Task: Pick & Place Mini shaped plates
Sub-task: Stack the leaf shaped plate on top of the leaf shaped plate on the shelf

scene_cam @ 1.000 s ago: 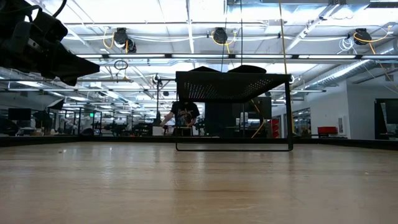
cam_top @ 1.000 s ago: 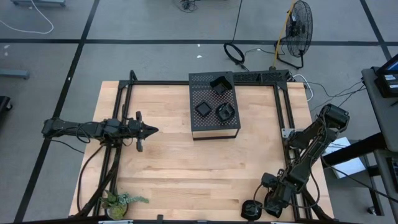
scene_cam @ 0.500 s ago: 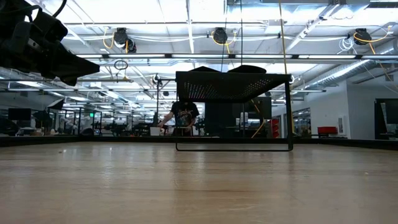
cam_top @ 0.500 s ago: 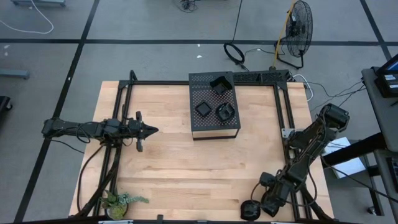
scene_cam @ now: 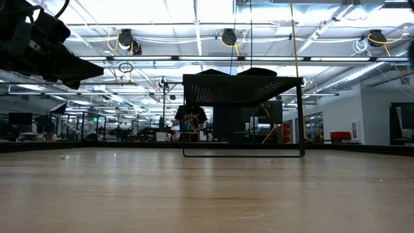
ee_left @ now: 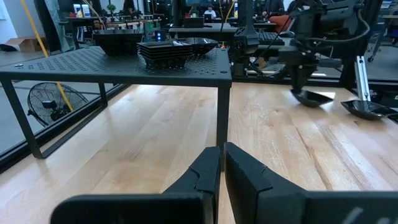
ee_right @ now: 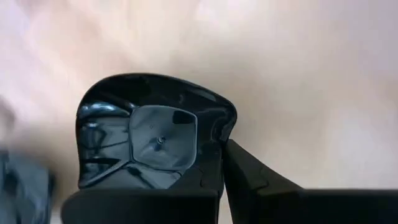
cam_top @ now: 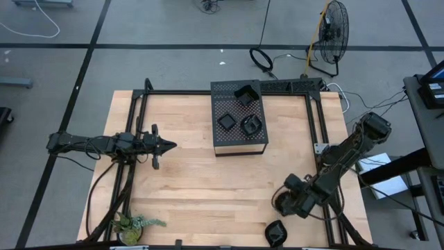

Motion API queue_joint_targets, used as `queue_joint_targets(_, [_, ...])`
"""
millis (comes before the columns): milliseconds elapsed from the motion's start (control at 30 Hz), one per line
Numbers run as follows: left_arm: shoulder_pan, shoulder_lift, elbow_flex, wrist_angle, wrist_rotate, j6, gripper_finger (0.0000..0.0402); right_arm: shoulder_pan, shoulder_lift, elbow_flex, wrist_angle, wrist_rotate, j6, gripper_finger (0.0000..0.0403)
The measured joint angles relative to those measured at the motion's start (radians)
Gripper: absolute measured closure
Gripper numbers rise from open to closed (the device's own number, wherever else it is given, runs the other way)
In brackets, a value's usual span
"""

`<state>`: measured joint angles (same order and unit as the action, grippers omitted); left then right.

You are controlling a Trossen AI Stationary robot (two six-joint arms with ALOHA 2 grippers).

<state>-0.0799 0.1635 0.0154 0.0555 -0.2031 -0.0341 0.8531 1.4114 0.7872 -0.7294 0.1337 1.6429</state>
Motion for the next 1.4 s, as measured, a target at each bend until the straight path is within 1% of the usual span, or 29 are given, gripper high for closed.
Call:
queue_joint_targets(100, [0.0, 0.0, 0.0, 0.0, 0.0, 0.0, 0.0376, -0.04, -0.006, 0.0, -0.032, 0.106, -0.003, 0.0402])
queue_joint_targets(200, [0.0, 0.0, 0.0, 0.0, 0.0, 0.0, 0.0376, -0.082, -0.007, 0.0, -0.041, 0.198, -0.069, 0.0402])
queue_joint_targets(300, [0.0, 0.0, 0.0, 0.0, 0.0, 0.0, 0.0376, -0.113, -0.007, 0.0, -0.036, 0.257, -0.125, 0.0402])
queue_joint_targets(467, [0.0, 0.0, 0.0, 0.0, 0.0, 0.0, 0.0376, -0.15, -0.007, -0.001, -0.031, 0.283, -0.183, 0.0402])
queue_joint_targets(600, [0.0, 0.0, 0.0, 0.0, 0.0, 0.0, 0.0376, -0.174, -0.007, -0.001, -0.03, 0.285, -0.222, 0.0402])
queue_joint_targets(833, [0.0, 0.0, 0.0, 0.0, 0.0, 0.0, 0.0376, -0.216, -0.007, -0.001, -0.031, 0.285, -0.284, 0.0386])
queue_joint_targets(1000, [0.0, 0.0, 0.0, 0.0, 0.0, 0.0, 0.0376, -0.254, -0.007, -0.001, -0.025, 0.3, -0.318, 0.0356])
queue_joint_targets(1167, [0.0, 0.0, 0.0, 0.0, 0.0, 0.0, 0.0376, -0.27, -0.007, -0.001, 0.046, 0.339, -0.363, 0.0299])
queue_joint_targets(1300, [0.0, 0.0, 0.0, 0.0, 0.0, 0.0, 0.0376, -0.269, -0.007, -0.001, 0.094, 0.336, -0.38, 0.0252])
queue_joint_targets(1400, [0.0, 0.0, 0.0, 0.0, 0.0, 0.0, 0.0376, -0.256, -0.007, -0.001, 0.097, 0.32, -0.366, 0.0228])
